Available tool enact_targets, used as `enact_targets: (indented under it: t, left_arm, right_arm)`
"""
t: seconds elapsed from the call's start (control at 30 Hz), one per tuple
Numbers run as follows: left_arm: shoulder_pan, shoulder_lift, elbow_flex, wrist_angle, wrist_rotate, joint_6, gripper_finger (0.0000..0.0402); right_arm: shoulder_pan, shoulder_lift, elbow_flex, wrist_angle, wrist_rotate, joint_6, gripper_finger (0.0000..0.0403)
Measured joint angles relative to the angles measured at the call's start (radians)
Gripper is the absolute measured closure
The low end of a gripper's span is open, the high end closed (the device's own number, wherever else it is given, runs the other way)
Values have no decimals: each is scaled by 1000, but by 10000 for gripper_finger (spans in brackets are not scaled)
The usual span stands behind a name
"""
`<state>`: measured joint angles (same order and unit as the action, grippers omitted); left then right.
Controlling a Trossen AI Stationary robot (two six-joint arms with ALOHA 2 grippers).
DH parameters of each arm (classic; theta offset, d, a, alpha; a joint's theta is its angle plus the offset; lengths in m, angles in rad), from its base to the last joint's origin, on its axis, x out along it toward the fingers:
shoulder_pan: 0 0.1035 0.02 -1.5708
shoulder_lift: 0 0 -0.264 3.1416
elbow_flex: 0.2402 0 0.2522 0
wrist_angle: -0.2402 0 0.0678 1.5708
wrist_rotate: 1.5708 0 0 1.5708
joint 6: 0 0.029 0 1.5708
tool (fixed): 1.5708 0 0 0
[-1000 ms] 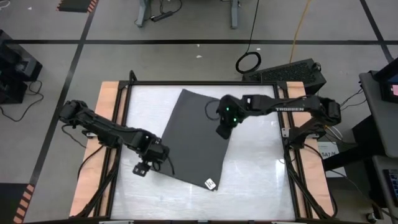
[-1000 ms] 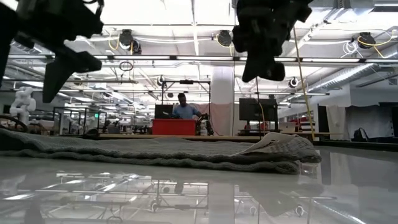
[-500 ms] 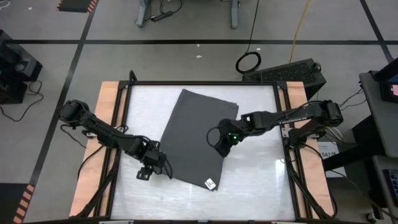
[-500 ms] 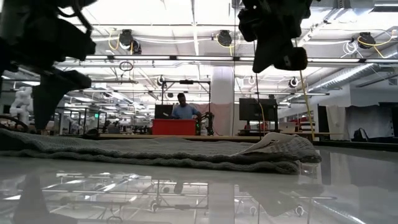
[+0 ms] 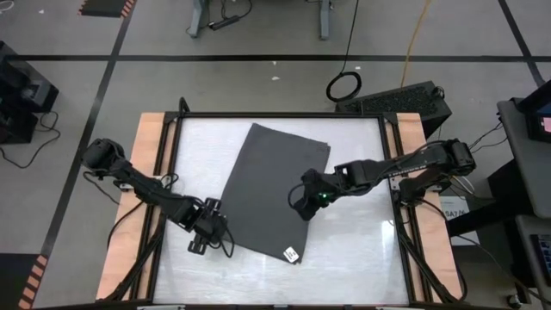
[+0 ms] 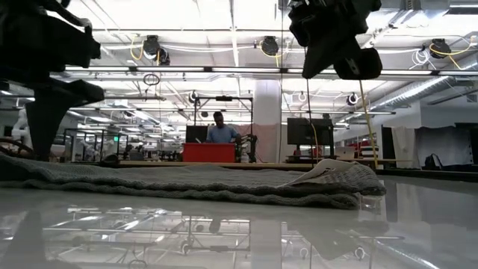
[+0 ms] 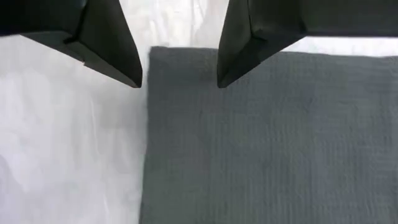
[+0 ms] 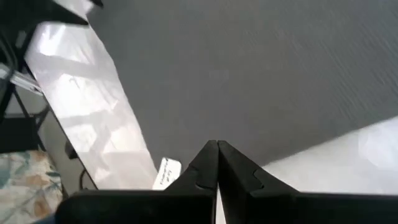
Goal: Roll towel into tight, uniform cylinder
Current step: Roll the gray towel
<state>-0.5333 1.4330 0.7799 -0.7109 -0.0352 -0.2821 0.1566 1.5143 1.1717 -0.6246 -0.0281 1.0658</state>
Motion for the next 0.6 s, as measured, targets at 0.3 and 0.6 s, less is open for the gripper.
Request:
enact_targets:
  t: [0.3,0.6]
  left_arm:
    - [-33,-36,0,34,19,-349,192]
    - [-114,-74,1,53,-173,-808,192]
  right_arm:
    - [37,0,0,39,59,32,403]
    - [42,0,0,31,56,20,403]
